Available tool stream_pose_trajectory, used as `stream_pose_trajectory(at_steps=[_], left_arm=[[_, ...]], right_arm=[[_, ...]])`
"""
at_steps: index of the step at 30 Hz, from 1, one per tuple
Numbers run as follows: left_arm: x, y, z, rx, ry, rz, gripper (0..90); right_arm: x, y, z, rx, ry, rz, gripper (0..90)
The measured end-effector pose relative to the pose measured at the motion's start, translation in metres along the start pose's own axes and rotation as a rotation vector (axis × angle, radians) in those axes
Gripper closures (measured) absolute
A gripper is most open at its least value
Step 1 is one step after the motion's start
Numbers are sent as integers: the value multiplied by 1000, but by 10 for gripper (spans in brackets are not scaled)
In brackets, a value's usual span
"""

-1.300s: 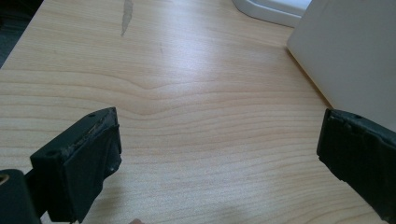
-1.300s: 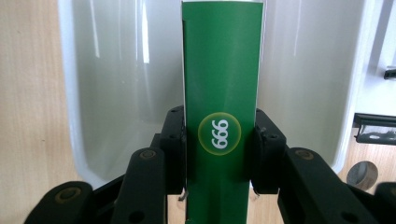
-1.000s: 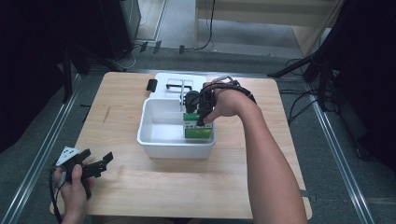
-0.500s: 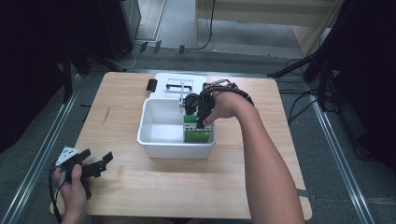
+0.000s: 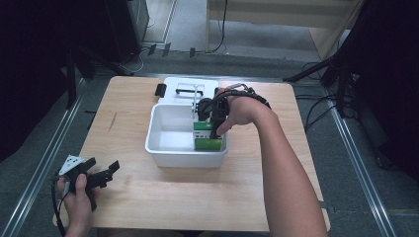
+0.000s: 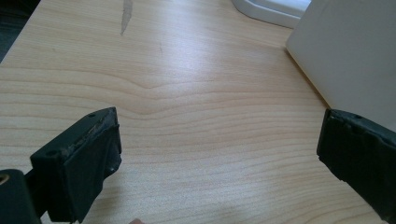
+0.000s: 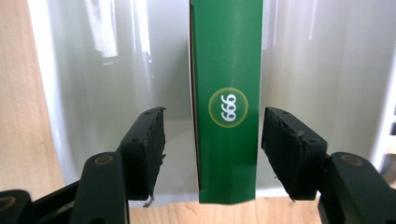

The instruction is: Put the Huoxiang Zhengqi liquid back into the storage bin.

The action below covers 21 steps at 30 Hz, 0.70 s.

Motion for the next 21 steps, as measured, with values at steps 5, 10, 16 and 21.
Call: stream_pose_trajectory(at_steps=[5, 10, 16, 21], left_arm=[[0, 0, 0, -1, 0, -1, 6], [0, 0, 0, -9, 0, 0, 7], [0, 0, -1, -9, -4, -3, 7], [0, 0, -1, -10, -2, -3, 7]], right_arm=[[-3, 6, 0, -27, -27, 50, 353], [-7, 15, -4, -21, -32, 60, 328], [-15, 24, -8, -27, -45, 79, 290], [-24, 29, -10, -53, -47, 99, 281]])
Point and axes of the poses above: each handheld gripper's, and its own axes: y roughly backward along the jaws, x roughly out of its top, z roughly to its right, the point moved 1 cm from there along -y, roughly forward along the jaws, and after that the axes turned 11 degrees about -z, right-handed, at the moved point
